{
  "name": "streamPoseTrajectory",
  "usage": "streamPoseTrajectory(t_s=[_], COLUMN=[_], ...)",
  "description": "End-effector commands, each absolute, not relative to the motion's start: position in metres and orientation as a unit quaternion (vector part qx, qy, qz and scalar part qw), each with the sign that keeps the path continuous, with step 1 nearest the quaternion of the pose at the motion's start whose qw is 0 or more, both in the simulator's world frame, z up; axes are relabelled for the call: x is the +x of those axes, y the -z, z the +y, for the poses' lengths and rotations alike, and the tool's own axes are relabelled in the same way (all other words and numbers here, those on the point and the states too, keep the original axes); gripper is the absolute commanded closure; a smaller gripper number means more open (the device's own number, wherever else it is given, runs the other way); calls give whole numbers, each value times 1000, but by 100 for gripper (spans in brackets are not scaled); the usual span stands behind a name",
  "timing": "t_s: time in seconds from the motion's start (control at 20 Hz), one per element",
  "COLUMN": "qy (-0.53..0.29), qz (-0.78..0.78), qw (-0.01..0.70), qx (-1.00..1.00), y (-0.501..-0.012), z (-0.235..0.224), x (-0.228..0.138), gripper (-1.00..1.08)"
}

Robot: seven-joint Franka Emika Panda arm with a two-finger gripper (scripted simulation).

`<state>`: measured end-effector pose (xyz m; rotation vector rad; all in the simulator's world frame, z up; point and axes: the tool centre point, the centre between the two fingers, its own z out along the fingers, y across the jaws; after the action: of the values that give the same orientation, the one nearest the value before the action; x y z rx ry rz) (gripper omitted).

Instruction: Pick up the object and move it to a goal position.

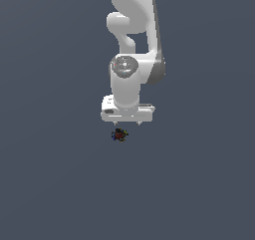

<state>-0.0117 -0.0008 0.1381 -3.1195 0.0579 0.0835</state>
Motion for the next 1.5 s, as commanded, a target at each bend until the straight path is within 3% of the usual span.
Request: streamPoseTrajectory(t_s=[0.0,0.5,1.45], qy=[-27,-26,-24], qz=[19,2,-72], qw=[10,13,10], qx=[-999,-1000,-997], y=[-138,-155,-145], z=[-1,8,1], x=[-12,-9,-10], gripper=[-92,-92,-92])
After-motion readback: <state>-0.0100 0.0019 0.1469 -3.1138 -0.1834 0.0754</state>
